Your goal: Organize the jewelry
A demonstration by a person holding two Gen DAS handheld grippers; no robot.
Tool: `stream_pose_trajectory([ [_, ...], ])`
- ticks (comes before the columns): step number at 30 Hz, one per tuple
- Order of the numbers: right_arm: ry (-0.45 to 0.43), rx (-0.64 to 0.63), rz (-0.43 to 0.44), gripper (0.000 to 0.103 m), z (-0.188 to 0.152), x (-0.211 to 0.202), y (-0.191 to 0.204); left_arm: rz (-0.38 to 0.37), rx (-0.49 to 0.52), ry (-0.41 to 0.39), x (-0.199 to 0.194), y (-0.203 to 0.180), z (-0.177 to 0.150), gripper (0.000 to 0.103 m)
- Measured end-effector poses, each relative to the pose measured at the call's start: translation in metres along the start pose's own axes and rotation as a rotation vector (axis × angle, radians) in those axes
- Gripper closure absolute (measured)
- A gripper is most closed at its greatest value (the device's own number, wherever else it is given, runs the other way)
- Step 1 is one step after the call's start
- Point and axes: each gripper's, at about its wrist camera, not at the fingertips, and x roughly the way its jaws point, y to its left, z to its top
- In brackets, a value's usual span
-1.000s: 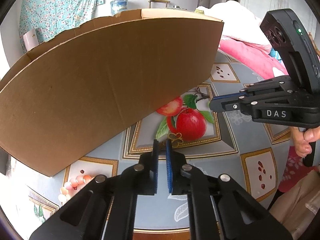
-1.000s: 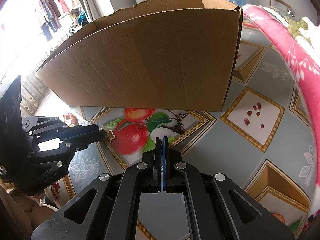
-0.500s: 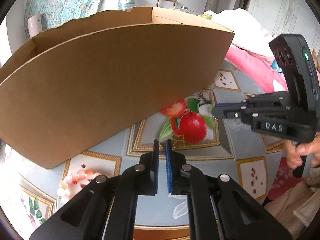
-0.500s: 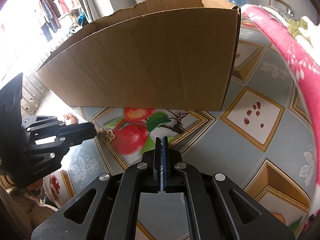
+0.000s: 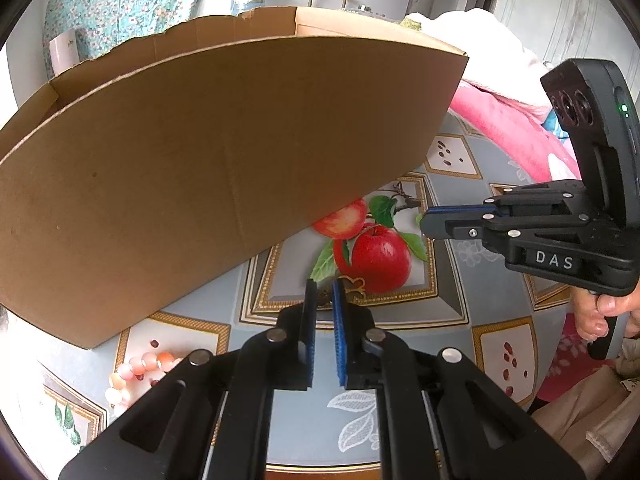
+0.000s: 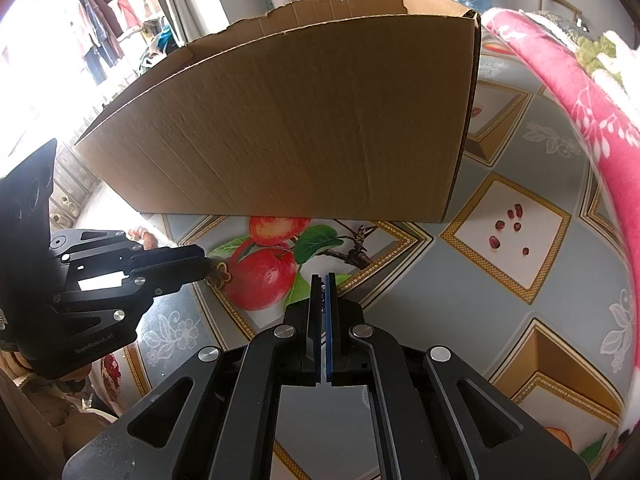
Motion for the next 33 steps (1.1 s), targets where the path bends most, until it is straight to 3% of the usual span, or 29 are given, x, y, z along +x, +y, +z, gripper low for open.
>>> stream_pose_trajectory([
  [7,-0.001,0.001,0.000,0.103,0.000,0.000,0.000,0.003,0.008,0.009,0.003,-0.004,0.002,0.087],
  [17,-0.002,0.005,-0.001,0.103,-0.001,-0.001,0.001,0.079,0.053,0.005,0.003,-0.012,-0.002,0.087],
  [29,-0.003,0.008,0.000,0.103,0.000,-0.002,0.003,0.085,0.058,-0.010,0.004,-0.015,-0.005,0.087],
  [33,-0.003,0.008,-0.001,0.103,0.001,-0.002,0.004,0.091,0.061,-0.014,0.001,-0.015,-0.006,0.092],
])
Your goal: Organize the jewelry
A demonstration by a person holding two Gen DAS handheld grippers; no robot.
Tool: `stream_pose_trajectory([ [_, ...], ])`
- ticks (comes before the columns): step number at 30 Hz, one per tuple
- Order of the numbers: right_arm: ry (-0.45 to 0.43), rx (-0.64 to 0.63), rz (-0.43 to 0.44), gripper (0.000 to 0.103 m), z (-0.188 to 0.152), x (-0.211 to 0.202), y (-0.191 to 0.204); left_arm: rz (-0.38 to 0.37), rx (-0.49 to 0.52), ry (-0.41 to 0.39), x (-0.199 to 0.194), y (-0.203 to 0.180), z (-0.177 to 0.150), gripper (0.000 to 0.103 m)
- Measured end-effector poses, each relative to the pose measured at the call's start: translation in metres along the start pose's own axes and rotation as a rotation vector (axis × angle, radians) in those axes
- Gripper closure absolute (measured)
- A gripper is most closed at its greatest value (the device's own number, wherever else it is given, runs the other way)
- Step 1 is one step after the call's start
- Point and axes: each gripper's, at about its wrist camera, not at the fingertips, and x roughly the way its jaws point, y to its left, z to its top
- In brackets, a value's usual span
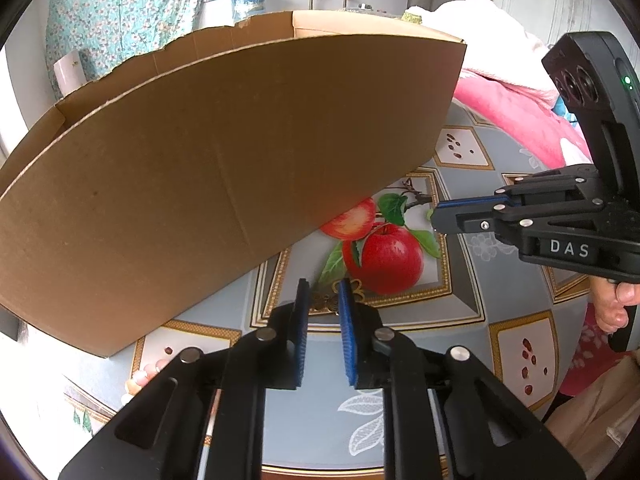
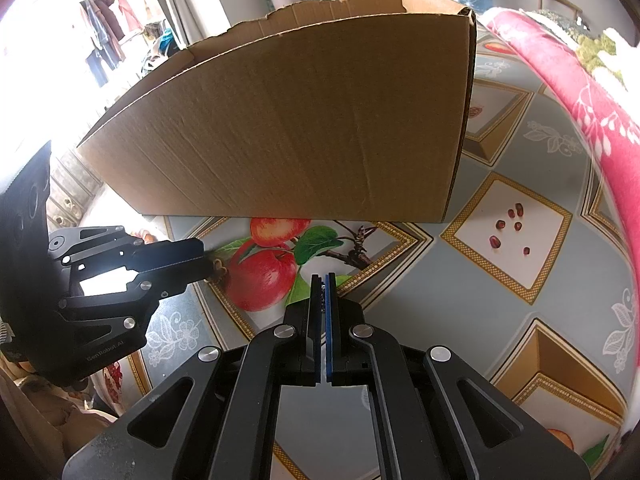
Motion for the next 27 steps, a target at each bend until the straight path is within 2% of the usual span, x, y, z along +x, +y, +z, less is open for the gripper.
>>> stream_pose_trajectory([
  [8,0.000,0.000,-0.001,0.103,0.000,0.000,0.001,-0.005,-0.005,-0.005,-0.002,0.002,-0.001,0.093],
  [11,-0.001,0.001,-0.002,0.103,0.001,0.000,0.001,-0.008,-0.014,-0.006,-0.002,0.004,-0.001,0.103],
  [20,0.000,0.005,-0.003,0.103,0.002,0.002,0.006,-0.007,-0.031,-0.006,-0.005,0.012,-0.006,0.103],
  [27,0.000,0.007,-0.003,0.103,0.003,0.003,0.008,-0.004,-0.044,0.022,-0.013,0.014,-0.016,0.103],
])
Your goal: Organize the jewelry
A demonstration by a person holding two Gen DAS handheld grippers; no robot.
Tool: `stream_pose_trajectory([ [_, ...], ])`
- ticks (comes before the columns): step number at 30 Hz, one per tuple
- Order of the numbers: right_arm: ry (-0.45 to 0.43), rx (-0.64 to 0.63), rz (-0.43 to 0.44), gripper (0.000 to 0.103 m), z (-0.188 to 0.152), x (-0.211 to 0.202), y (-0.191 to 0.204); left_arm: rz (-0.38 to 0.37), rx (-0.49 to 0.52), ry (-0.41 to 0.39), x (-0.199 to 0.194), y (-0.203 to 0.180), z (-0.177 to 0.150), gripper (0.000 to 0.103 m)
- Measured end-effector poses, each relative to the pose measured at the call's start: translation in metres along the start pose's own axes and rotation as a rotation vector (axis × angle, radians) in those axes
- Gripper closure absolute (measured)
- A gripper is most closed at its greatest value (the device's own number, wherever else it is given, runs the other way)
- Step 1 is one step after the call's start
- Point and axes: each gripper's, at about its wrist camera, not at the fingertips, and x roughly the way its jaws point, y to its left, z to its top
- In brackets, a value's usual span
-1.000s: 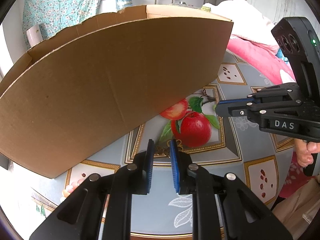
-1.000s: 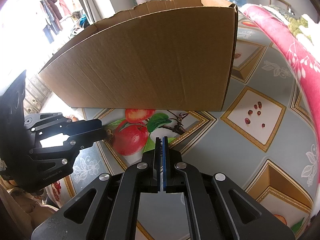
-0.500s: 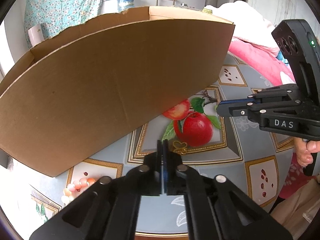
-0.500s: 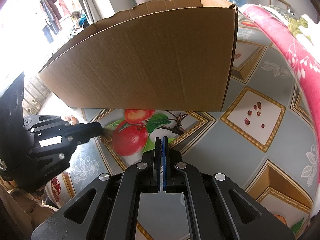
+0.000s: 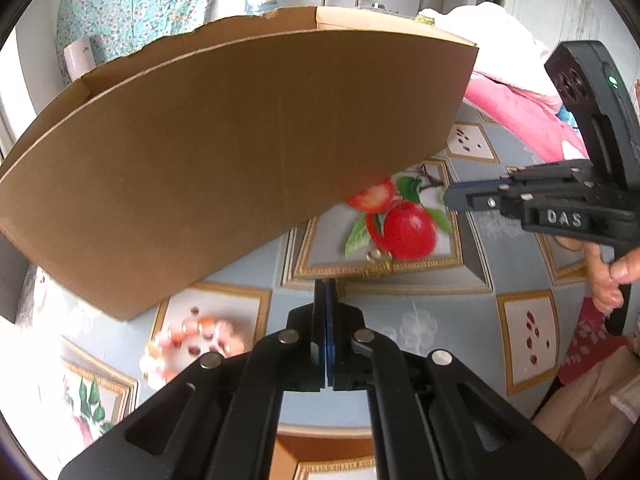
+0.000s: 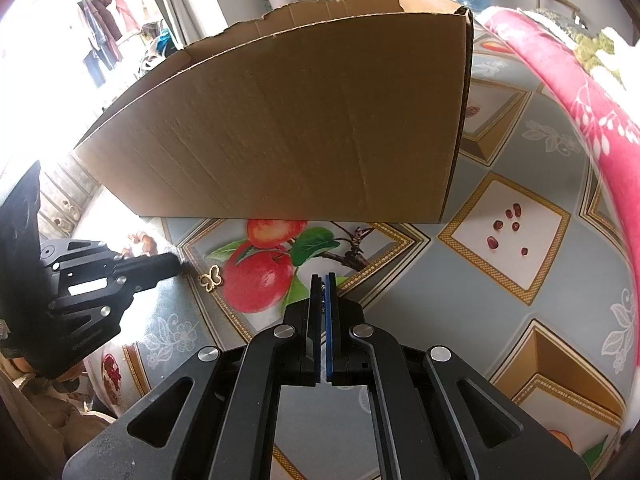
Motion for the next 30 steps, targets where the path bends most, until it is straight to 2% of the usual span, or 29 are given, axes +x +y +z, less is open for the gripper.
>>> stream_pose_trajectory([
  [5,0.003,0.018,0.018,0.103,0.000,0.003,-0.001,-0.029,-0.006,0.017,-0.004,-0.004,-0.006,0.103],
  [9,-0.006,0.048,0.057,0.098,0.002,0.002,-0.001,-0.064,-0.031,-0.009,-0.010,-0.001,-0.010,0.103],
  [12,-0.015,0.058,0.064,0.086,0.003,0.002,-0.004,-0.096,-0.040,-0.022,-0.013,0.002,-0.010,0.100],
  [13,-0.017,0.061,0.063,0.083,0.002,0.002,-0.004,-0.095,-0.038,-0.024,-0.013,0.003,-0.010,0.097],
  [15,-0.016,0.066,0.066,0.083,0.002,0.005,-0.004,-0.079,-0.030,-0.027,-0.013,0.005,-0.009,0.084],
  [18,-0.013,0.071,0.072,0.083,0.001,0.007,-0.003,-0.060,-0.016,-0.035,-0.009,0.006,-0.004,0.075],
  [28,-0.010,0.076,0.075,0.083,-0.002,0.001,-0.014,-0.010,0.046,-0.024,0.007,-0.002,0.005,0.074],
  [30,-0.010,0.075,0.076,0.083,-0.001,0.001,-0.014,0.009,0.072,-0.025,0.008,-0.006,0.005,0.080],
])
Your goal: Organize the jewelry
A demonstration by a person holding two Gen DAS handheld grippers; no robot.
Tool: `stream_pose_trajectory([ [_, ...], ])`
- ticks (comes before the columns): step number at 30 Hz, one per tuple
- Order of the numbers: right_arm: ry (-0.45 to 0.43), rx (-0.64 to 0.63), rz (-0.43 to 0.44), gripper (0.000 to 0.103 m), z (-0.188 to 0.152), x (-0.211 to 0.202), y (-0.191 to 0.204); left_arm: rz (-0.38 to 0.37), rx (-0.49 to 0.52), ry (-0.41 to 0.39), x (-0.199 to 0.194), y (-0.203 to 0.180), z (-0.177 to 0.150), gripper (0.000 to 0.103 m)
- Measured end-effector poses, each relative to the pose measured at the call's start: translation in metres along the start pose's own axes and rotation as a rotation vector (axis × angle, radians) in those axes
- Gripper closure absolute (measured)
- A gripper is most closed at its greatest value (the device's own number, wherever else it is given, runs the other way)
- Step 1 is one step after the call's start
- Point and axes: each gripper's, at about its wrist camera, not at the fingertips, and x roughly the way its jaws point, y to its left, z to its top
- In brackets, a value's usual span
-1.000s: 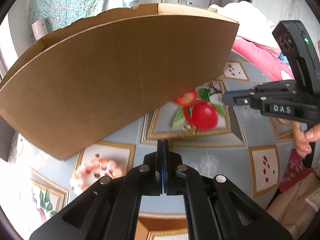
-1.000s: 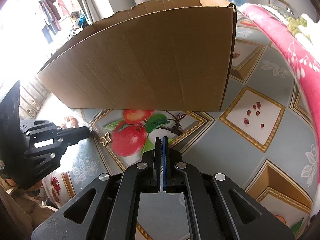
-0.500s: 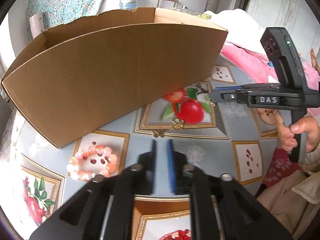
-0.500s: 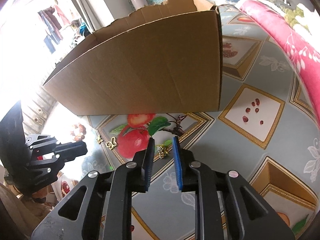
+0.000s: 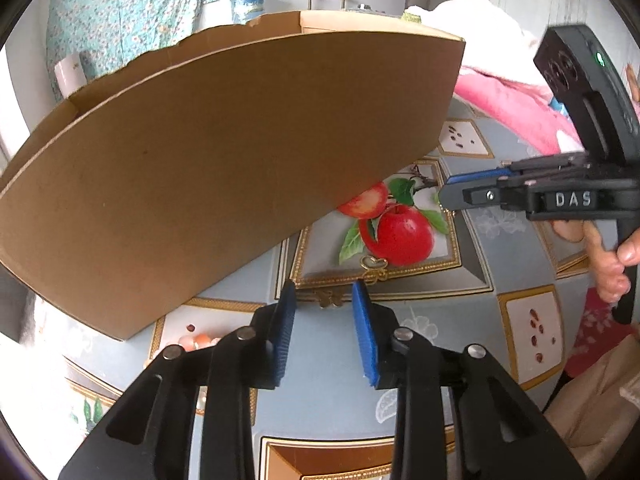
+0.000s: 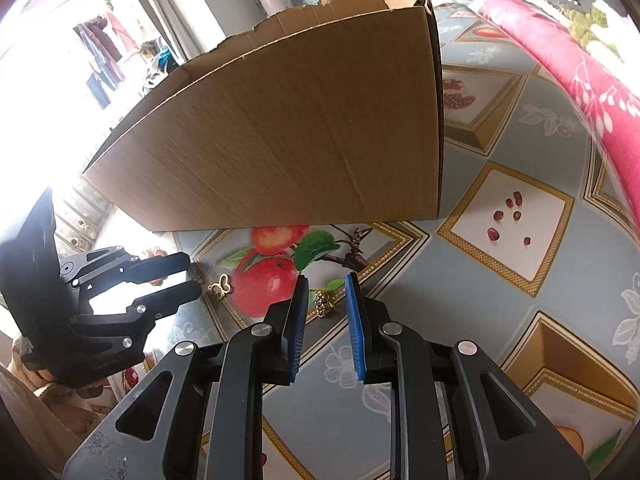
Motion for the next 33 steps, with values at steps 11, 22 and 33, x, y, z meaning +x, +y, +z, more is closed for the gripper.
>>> stream_pose_trajectory([
  [11,-0.001,-0.002,0.002,0.083,0.000,-0.001,-0.003,-0.001,0.005,-0.007,-0.002,-0.002,0.000,0.095],
  [22,-0.012,-0.002,0.000,0.083,0.001,-0.009,-0.007,0.002,0.009,-0.024,-0.006,-0.003,0.000,0.095],
  [33,0.010,-0.071,0.002,0.081,-0.003,-0.008,0.009,0.016,-0.013,-0.047,-0.018,0.004,0.002,0.095],
])
